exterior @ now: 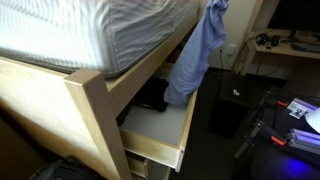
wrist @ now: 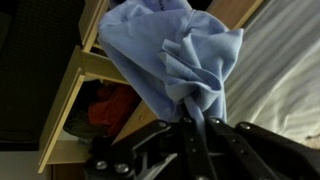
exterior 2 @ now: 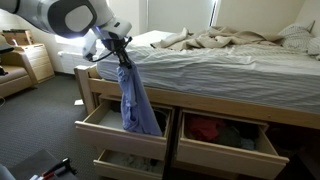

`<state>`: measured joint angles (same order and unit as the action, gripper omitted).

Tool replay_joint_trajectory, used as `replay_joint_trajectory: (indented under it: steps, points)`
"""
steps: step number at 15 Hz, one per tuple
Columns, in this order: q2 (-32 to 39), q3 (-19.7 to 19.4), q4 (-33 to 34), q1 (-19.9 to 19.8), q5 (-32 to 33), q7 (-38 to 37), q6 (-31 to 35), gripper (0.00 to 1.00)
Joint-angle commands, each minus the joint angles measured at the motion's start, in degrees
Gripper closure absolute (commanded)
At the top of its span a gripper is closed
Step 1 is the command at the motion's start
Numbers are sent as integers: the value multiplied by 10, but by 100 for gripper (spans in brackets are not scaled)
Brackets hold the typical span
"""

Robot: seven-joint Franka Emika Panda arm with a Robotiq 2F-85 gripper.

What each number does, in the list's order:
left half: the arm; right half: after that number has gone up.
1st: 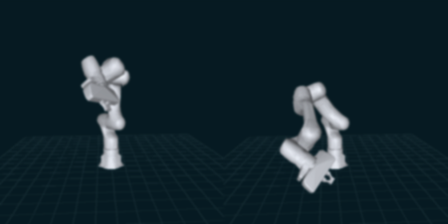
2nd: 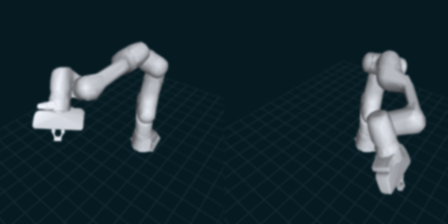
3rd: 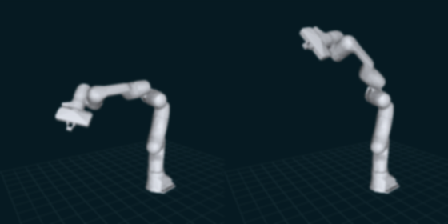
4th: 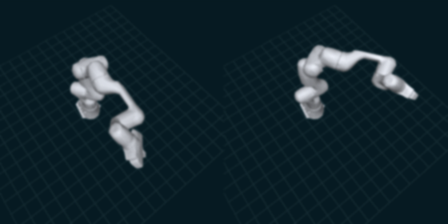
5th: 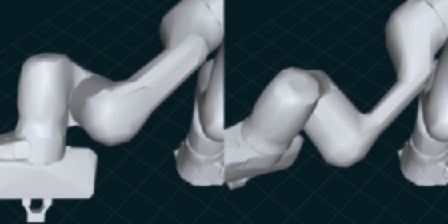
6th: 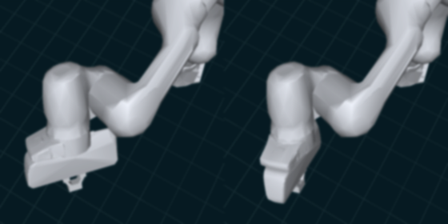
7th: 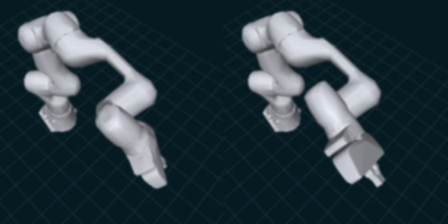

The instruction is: Pick up the grey cloth from the first drawer and put it in the second drawer.

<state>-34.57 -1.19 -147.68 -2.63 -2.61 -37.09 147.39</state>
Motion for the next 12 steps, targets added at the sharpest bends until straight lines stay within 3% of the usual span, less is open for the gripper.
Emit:
replay_joint_trajectory:
  steps: [1, 2, 3, 4, 9, 10, 11, 12]
  points:
    - [-135, -13, -40, -53, -46, 9, -16, 98]
    - [-158, -32, -34, -59, -59, 27, -23, 98]
    - [-91, -1, -8, -56, -56, 21, -14, 98]
    - [-113, -6, -8, -63, -61, 29, -22, 93]
    - [-95, 6, -8, -62, -61, 27, -23, 93]
    - [-78, 14, 0, -68, -60, 14, -12, 98]
    - [-55, 19, 33, -86, -74, -29, 15, 98]
    - [-38, 8, 67, -91, -79, -37, 1, 98]
